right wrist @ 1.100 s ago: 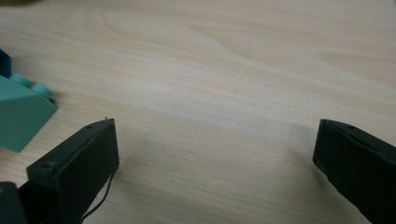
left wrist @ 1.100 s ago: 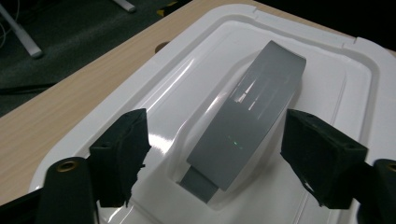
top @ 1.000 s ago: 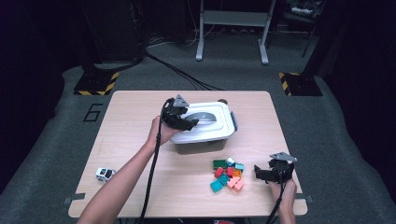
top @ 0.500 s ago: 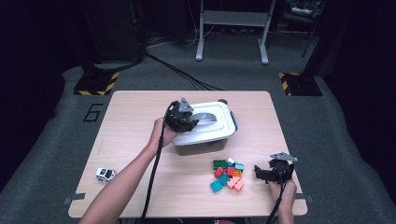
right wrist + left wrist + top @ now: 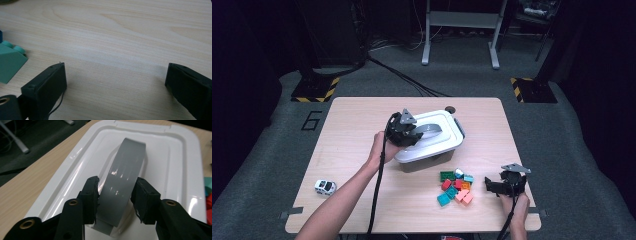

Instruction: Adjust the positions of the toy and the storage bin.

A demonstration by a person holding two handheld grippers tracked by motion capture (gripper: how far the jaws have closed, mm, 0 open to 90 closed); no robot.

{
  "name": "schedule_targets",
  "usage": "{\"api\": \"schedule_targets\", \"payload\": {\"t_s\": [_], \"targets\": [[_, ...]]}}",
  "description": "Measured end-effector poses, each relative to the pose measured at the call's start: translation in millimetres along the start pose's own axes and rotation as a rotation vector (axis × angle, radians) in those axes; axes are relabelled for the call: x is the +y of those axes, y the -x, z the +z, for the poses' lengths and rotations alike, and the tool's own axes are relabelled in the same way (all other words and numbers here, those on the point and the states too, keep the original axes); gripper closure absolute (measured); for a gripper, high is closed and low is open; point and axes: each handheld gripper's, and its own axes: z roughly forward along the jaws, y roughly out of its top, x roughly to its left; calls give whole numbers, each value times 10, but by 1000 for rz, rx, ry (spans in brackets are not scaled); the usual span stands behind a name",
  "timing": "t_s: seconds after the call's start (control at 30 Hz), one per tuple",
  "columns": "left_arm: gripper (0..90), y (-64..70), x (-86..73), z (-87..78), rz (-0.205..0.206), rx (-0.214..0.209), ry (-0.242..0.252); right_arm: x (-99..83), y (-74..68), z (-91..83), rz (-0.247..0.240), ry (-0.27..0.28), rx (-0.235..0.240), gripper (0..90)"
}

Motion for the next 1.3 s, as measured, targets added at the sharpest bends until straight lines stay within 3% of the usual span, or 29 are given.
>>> {"api": "schedule_targets", "payload": {"t_s": [0.13, 0.3, 0.43, 0.53, 1.1, 1.2, 1.3], "targets": [[470, -91, 79, -2, -37, -59, 32, -1, 3, -1, 0, 2, 0, 35], [473, -130, 202, 30, 9, -118, 27, -1, 3, -2, 1, 3, 0, 38], [513, -80, 248, 86, 68, -111, -6, -1, 3, -2, 1, 3, 0, 39], [573, -53, 257, 112, 73, -116, -8, -1, 3, -2, -1, 2, 0, 39], [654, 97, 192, 26, 77, -64, -4, -3, 5, -5, 1, 4, 0, 46], [660, 126, 175, 17, 42, -52, 2, -2, 3, -5, 4, 5, 0, 46], [664, 137, 177, 4, 39, -46, -5, -3, 3, -6, 2, 4, 0, 46]]}}
